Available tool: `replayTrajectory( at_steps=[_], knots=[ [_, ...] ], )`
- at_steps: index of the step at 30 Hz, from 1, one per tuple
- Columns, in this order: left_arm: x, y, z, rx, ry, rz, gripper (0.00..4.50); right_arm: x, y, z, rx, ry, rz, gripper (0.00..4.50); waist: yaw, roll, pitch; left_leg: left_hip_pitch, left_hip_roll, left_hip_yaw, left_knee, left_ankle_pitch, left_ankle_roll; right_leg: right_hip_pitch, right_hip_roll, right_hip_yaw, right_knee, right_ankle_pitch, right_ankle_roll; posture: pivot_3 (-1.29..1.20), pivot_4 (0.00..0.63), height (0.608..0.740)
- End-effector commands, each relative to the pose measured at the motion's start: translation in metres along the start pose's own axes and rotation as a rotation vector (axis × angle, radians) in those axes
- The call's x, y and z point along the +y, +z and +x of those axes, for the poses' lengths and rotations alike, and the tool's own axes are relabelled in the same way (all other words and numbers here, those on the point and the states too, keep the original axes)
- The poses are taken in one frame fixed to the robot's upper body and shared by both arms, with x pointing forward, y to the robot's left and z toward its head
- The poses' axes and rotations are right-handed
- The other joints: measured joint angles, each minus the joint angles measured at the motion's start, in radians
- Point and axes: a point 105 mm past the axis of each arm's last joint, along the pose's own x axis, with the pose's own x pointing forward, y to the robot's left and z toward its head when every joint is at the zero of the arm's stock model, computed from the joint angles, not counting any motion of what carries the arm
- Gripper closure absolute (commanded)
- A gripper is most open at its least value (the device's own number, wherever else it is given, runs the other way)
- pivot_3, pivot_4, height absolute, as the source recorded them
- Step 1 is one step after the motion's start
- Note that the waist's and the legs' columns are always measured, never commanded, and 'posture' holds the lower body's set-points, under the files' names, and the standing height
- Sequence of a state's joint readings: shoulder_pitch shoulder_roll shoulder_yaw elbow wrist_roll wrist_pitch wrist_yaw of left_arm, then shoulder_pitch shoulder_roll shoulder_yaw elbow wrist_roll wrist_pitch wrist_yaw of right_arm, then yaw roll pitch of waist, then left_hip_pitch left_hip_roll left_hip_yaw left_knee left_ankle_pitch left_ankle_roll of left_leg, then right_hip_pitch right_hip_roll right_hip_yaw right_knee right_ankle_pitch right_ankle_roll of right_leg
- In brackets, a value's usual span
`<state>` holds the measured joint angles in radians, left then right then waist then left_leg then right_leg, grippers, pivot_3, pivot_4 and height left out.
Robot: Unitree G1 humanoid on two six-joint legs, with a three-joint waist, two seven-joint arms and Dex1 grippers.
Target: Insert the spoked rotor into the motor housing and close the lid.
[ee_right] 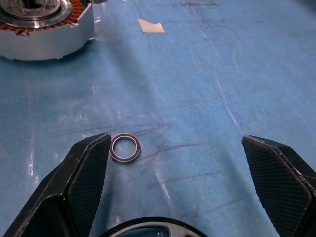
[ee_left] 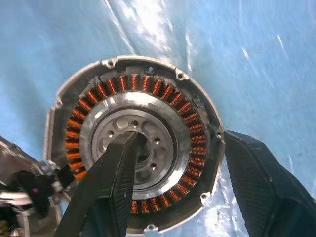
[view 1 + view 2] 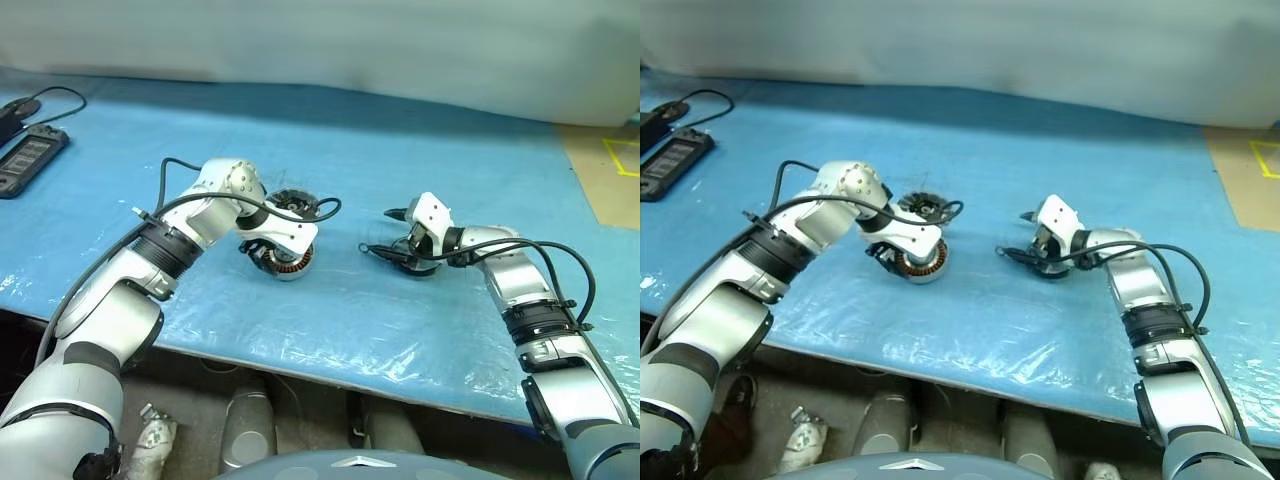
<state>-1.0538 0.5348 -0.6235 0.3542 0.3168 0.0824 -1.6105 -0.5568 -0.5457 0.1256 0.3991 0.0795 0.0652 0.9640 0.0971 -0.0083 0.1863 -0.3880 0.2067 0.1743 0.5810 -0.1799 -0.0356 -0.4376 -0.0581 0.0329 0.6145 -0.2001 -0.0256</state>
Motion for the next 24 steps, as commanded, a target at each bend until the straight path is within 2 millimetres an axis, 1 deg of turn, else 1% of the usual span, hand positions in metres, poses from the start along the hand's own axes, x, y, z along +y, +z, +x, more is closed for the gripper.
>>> replayTrajectory(
  at_steps=[1,3,6,9,13,18,20,24],
  knots=[
    [0.011,0.013,-0.007,-0.024,0.017,0.023,1.72,-0.001,0.007,-0.002,-0.054,-0.05,-0.004,0.0,0.0,0.0,0.0,0.0,0.0,0.0,0.0,0.0,0.0,0.0,0.0,0.0,0.0,0.0,0.0,0.0,0.15,0.74],
    [0.014,0.016,-0.007,-0.032,0.018,0.026,1.72,0.0,0.006,-0.001,-0.058,-0.063,0.001,0.0,-0.002,0.0,0.0,0.001,0.0,0.0,0.0,0.0,0.0,0.0,0.0,0.0,0.0,0.0,0.0,0.0,0.15,0.74],
    [0.015,0.027,-0.003,-0.051,-0.002,0.057,1.72,0.002,0.003,-0.004,-0.06,-0.089,0.015,0.0,-0.001,0.0,0.0,0.001,0.0,0.0,0.0,0.0,0.0,0.001,0.0,0.0,0.0,0.0,0.0,0.0,0.15,0.74],
    [0.014,0.031,-0.003,-0.049,-0.018,0.082,1.72,0.001,-0.001,-0.009,-0.055,-0.116,0.022,0.0,-0.001,0.0,0.0,0.001,0.0,0.0,0.0,0.0,0.0,0.001,0.0,0.0,0.0,0.0,0.0,0.0,0.15,0.74],
    [0.015,0.028,-0.011,-0.038,-0.006,0.102,1.72,-0.001,-0.005,-0.014,-0.044,-0.14,0.024,0.0,-0.002,0.0,0.0,0.001,0.0,0.0,0.0,0.0,0.0,0.001,0.0,0.0,-0.001,0.0,0.0,0.0,0.15,0.74],
    [0.018,0.032,-0.024,-0.047,0.016,0.113,1.72,-0.001,-0.008,-0.016,-0.034,-0.142,0.026,0.0,-0.002,0.0,0.0,0.001,0.0,0.0,0.0,0.0,0.0,0.002,0.0,0.0,-0.002,0.0,0.0,0.0,0.15,0.74],
    [0.016,0.034,-0.026,-0.049,0.014,0.12,1.72,-0.002,-0.006,-0.015,-0.035,-0.136,0.022,0.0,-0.002,0.0,0.0,0.001,0.0,0.0,-0.001,0.0,0.0,0.002,0.0,0.0,-0.002,0.0,0.0,0.0,0.15,0.74],
    [0.003,0.036,-0.027,-0.053,-0.018,0.131,1.72,-0.004,0.0,-0.011,-0.04,-0.116,0.007,0.0,-0.004,0.0,0.0,0.001,0.0,0.0,-0.002,0.0,0.0,0.001,0.0,0.0,-0.003,0.0,0.0,0.0,0.15,0.74]
  ],
)
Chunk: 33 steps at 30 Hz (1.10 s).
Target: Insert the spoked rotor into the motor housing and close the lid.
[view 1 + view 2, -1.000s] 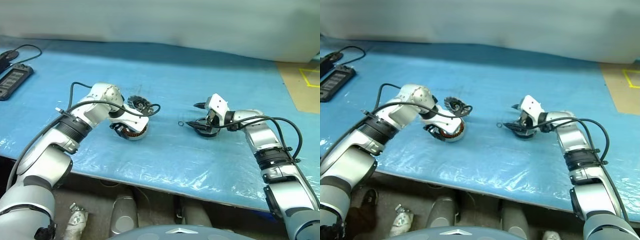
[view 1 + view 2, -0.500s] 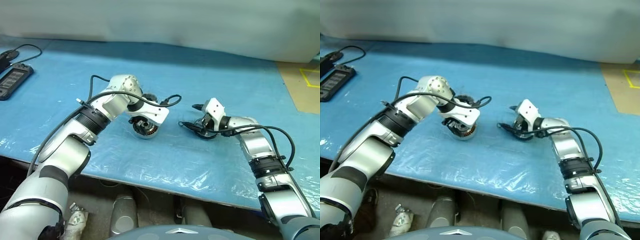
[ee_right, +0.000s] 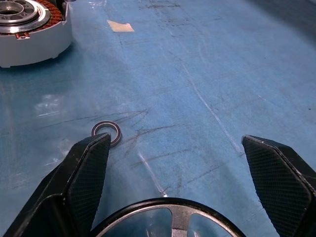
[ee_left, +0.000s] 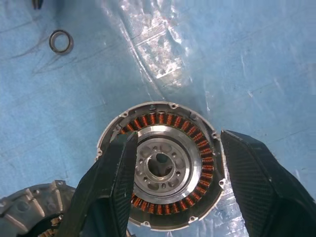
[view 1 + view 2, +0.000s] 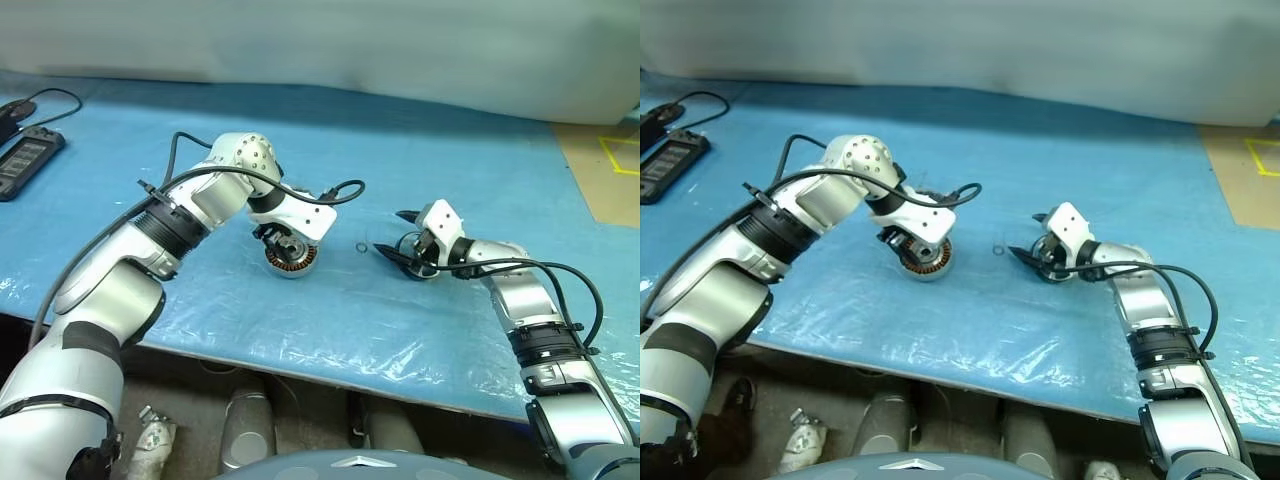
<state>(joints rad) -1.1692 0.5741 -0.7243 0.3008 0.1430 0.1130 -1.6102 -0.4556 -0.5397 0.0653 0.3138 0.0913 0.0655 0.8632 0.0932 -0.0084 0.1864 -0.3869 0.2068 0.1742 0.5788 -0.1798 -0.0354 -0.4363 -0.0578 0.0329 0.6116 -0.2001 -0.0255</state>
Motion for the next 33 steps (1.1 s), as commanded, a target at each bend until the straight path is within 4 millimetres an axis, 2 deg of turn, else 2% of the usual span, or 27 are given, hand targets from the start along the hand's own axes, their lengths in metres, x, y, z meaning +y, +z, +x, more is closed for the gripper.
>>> replayTrajectory(
  at_steps=[1,7,12,16,20,25,28,33],
  knots=[
    [-0.007,0.007,-0.006,0.007,-0.016,0.044,1.72,-0.003,0.009,0.002,-0.014,0.017,-0.027,0.0,0.0,0.0,0.0,0.0,0.0,0.0,0.0,0.0,0.0,0.0,0.0,0.0,0.0,0.0,0.0,0.0,0.15,0.74],
    [-0.008,-0.001,0.0,0.068,-0.01,0.073,1.72,-0.001,0.008,0.0,0.009,0.069,-0.036,0.0,0.001,0.0,0.0,0.0,0.0,0.0,0.0,0.0,0.0,0.0,0.0,0.0,-0.001,0.0,0.0,0.0,0.15,0.74],
    [-0.008,-0.009,0.005,0.11,0.006,0.087,1.72,-0.005,0.008,-0.009,0.048,0.11,-0.059,0.0,0.002,0.0,0.0,-0.001,0.0,0.0,0.0,0.0,0.0,0.0,0.0,0.0,-0.001,0.0,0.0,0.0,0.15,0.74],
    [-0.006,-0.012,0.008,0.121,0.018,0.08,2.57,-0.008,0.009,-0.013,0.07,0.135,-0.069,0.0,0.0,0.0,0.0,-0.001,0.0,0.0,0.0,0.0,0.0,0.0,0.0,0.0,-0.001,0.0,0.0,0.0,0.15,0.74],
    [-0.002,-0.008,0.008,0.092,0.053,0.045,3.95,-0.009,0.013,-0.012,0.076,0.16,-0.081,0.0,0.0,0.0,0.0,0.0,0.0,0.0,0.0,0.0,0.0,0.0,0.0,-0.001,-0.001,0.0,0.0,0.0,0.15,0.74],
    [-0.007,-0.008,0.014,0.081,0.036,0.018,3.95,-0.009,0.014,-0.011,0.086,0.185,-0.092,0.0,0.002,0.0,0.0,0.0,0.0,0.0,0.0,0.0,0.0,0.0,0.0,-0.001,-0.001,0.0,0.0,0.0,0.15,0.74],
    [-0.01,-0.017,0.019,0.108,0.034,0.008,3.95,-0.009,0.016,-0.011,0.09,0.197,-0.096,0.0,0.002,0.0,0.0,-0.001,0.0,0.0,0.0,0.0,0.0,0.0,0.0,-0.001,-0.001,0.0,0.0,0.0,0.15,0.74],
    [-0.012,-0.022,0.016,0.13,0.034,0.007,3.95,-0.009,0.014,-0.013,0.103,0.209,-0.099,0.0,0.002,0.0,0.0,0.0,0.0,0.0,0.0,0.0,0.0,0.0,0.0,-0.001,-0.001,0.0,0.0,0.0,0.15,0.74]
  ],
)
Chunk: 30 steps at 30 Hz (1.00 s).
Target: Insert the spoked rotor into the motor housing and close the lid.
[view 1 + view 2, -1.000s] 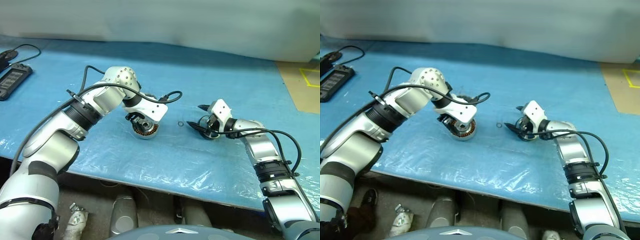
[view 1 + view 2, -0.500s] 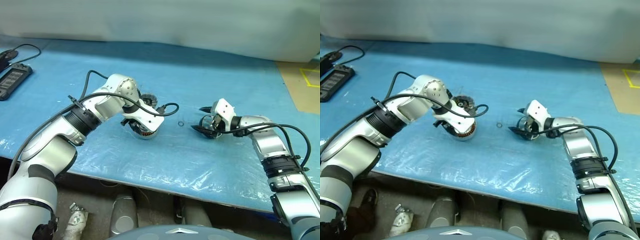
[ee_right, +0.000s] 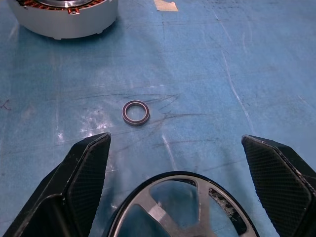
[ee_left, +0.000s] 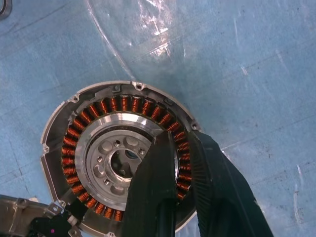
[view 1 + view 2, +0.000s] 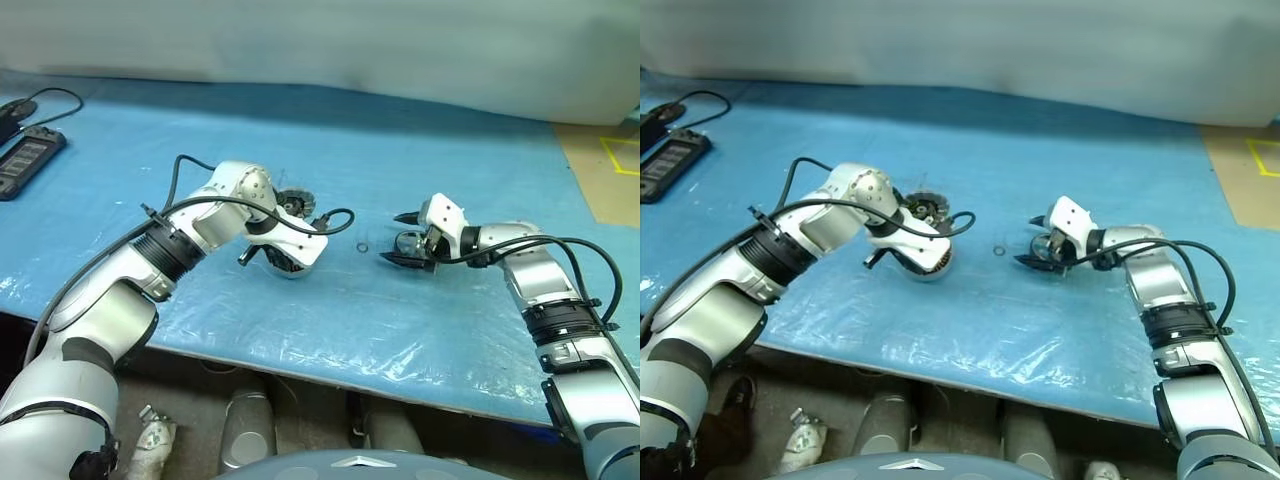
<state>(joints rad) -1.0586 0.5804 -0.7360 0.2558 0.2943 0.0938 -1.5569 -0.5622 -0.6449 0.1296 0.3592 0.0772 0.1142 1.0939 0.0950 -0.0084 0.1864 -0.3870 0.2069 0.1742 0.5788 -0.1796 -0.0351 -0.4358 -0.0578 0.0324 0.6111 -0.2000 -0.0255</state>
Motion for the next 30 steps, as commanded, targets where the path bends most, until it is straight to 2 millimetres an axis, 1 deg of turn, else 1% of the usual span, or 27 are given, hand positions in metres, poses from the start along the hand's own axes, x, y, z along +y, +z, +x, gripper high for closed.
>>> replayTrajectory(
  at_steps=[1,4,11,15,18,22,24,26,30],
  knots=[
    [0.004,-0.004,-0.011,0.032,0.041,0.013,3.95,-0.005,0.007,-0.005,-0.003,-0.003,-0.03,0.0,0.0,0.0,0.0,0.0,0.0,0.0,0.0,0.0,0.0,0.0,0.0,0.0,0.0,0.0,0.0,0.0,0.15,0.74],
    [0.007,-0.007,-0.012,0.054,0.057,0.022,3.95,-0.005,0.007,-0.005,-0.002,0.001,-0.029,0.0,0.0,0.0,0.0,0.0,0.0,0.0,0.0,0.0,0.0,0.0,0.0,0.0,0.001,0.0,0.0,0.0,0.15,0.74],
    [0.006,-0.013,-0.011,0.073,0.064,0.019,3.95,-0.004,0.009,-0.002,-0.004,0.013,-0.034,0.0,0.001,0.0,0.0,0.0,0.0,0.0,0.001,0.0,0.0,0.0,0.0,0.0,0.001,0.0,0.0,0.0,0.15,0.74],
    [0.011,-0.015,-0.009,0.088,0.09,0.022,3.95,-0.004,0.009,-0.002,-0.001,0.018,-0.039,0.0,0.0,0.0,0.0,0.0,0.0,0.0,0.001,0.0,0.0,0.0,0.0,0.0,0.002,0.0,0.0,0.0,0.15,0.74],
    [0.012,-0.011,-0.01,0.071,0.088,0.02,3.95,-0.004,0.009,-0.002,0.003,0.024,-0.043,0.0,0.001,0.0,0.0,0.001,0.0,0.0,0.001,0.0,0.001,0.001,-0.001,0.0,0.002,0.0,0.0,0.0,0.15,0.74],
    [0.012,-0.012,-0.012,0.072,0.089,0.018,3.95,-0.003,0.008,-0.003,0.017,0.033,-0.046,0.0,0.001,0.0,0.0,0.001,0.0,0.0,0.001,0.0,0.001,0.001,-0.001,0.0,0.002,0.0,0.0,0.0,0.15,0.74],
    [0.012,-0.008,-0.013,0.052,0.091,0.013,3.95,-0.003,0.007,-0.003,0.019,0.036,-0.046,0.0,0.001,0.0,0.0,0.001,0.0,0.0,0.001,0.0,0.001,0.001,-0.001,0.0,0.002,0.0,0.0,0.0,0.15,0.74],
    [0.01,-0.002,-0.015,0.03,0.084,0.013,3.95,-0.004,0.008,-0.003,0.019,0.039,-0.047,0.0,0.001,0.0,0.0,0.001,0.0,0.0,0.001,0.0,0.001,0.001,-0.001,0.0,0.002,0.0,0.0,0.0,0.15,0.74],
    [0.004,0.001,-0.019,0.028,0.064,0.029,3.95,-0.005,0.009,-0.001,0.019,0.041,-0.048,0.0,0.0,0.0,0.0,0.0,0.0,0.0,0.001,0.001,0.001,0.0,-0.001,0.0,0.002,0.0,0.0,0.0,0.15,0.74]
  ],
)
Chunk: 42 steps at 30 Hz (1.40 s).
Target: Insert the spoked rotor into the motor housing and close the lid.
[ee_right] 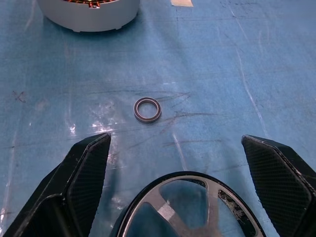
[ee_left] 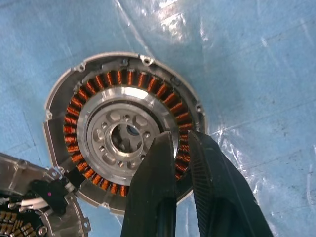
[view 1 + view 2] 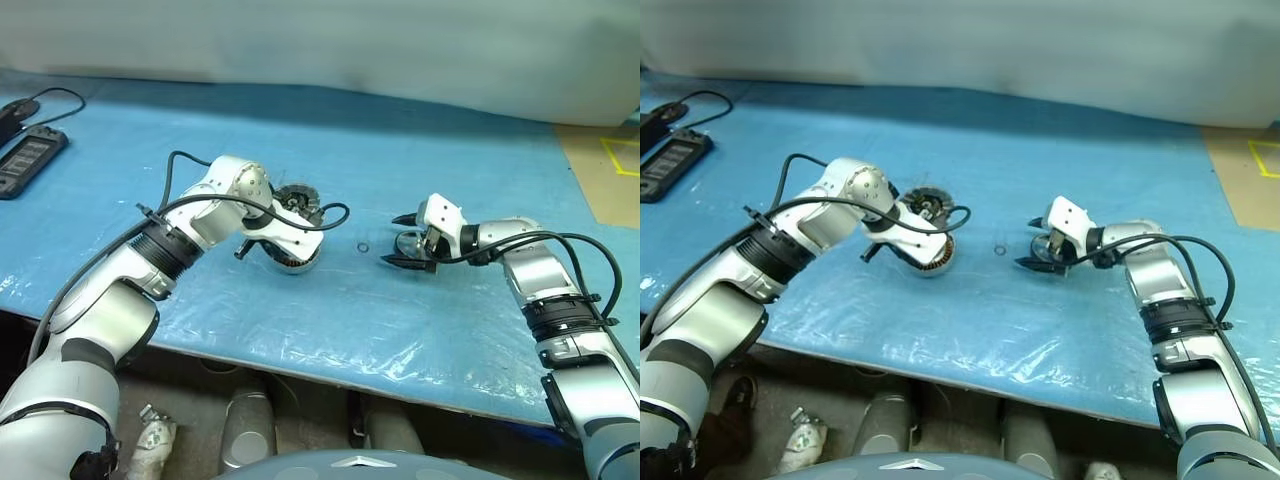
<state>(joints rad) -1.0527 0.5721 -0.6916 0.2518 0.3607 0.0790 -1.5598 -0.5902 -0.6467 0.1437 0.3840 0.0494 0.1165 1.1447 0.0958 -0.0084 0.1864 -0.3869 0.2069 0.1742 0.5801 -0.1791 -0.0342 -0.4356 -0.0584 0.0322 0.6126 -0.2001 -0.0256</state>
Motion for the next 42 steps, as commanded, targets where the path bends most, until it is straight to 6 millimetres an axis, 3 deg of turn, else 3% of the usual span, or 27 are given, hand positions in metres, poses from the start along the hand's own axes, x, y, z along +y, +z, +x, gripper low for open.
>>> replayTrajectory(
  at_steps=[1,7,9,14,22,42],
  knots=[
    [0.001,0.006,-0.014,-0.015,0.029,0.026,3.95,-0.006,0.009,-0.003,-0.011,-0.005,-0.036,0.0,-0.002,0.0,0.0,0.0,0.0,0.0,0.0,0.0,0.0,0.0,0.0,0.0,0.0,0.0,0.0,0.0,0.15,0.74],
    [0.005,0.006,-0.021,0.009,0.042,0.064,3.79,-0.007,0.01,-0.001,-0.012,0.002,-0.042,0.0,-0.001,0.0,0.0,0.0,0.0,0.0,0.0,0.0,0.0,-0.001,0.0,0.0,0.0,0.0,0.0,0.0,0.15,0.74],
    [0.006,0.001,-0.022,0.034,0.048,0.074,3.39,-0.008,0.01,-0.001,-0.011,0.002,-0.043,0.0,-0.001,0.0,0.0,-0.001,0.0,0.0,0.0,0.0,0.0,-0.001,0.0,0.0,0.0,0.0,0.0,0.0,0.15,0.74],
    [0.013,-0.002,-0.022,0.049,0.095,0.059,1.74,-0.008,0.01,0.0,-0.007,0.006,-0.051,0.0,-0.001,0.0,0.0,-0.001,0.0,0.0,0.0,0.0,0.0,-0.001,0.0,0.0,0.0,0.0,0.0,0.0,0.15,0.74],
    [0.011,0.002,-0.019,0.023,0.087,0.044,1.74,-0.008,0.011,0.0,-0.007,0.015,-0.053,0.0,-0.001,0.0,0.0,-0.001,0.0,0.0,0.0,0.0,0.0,-0.001,0.0,0.0,0.0,0.0,0.0,0.0,0.15,0.74],
    [0.001,-0.01,-0.004,0.054,0.034,0.027,1.74,-0.006,0.012,0.003,-0.018,0.001,-0.052,0.0,-0.001,0.0,0.0,-0.001,0.0,0.0,0.0,0.0,0.0,-0.001,0.0,0.0,0.0,0.0,0.0,0.0,0.15,0.74]
  ],
)
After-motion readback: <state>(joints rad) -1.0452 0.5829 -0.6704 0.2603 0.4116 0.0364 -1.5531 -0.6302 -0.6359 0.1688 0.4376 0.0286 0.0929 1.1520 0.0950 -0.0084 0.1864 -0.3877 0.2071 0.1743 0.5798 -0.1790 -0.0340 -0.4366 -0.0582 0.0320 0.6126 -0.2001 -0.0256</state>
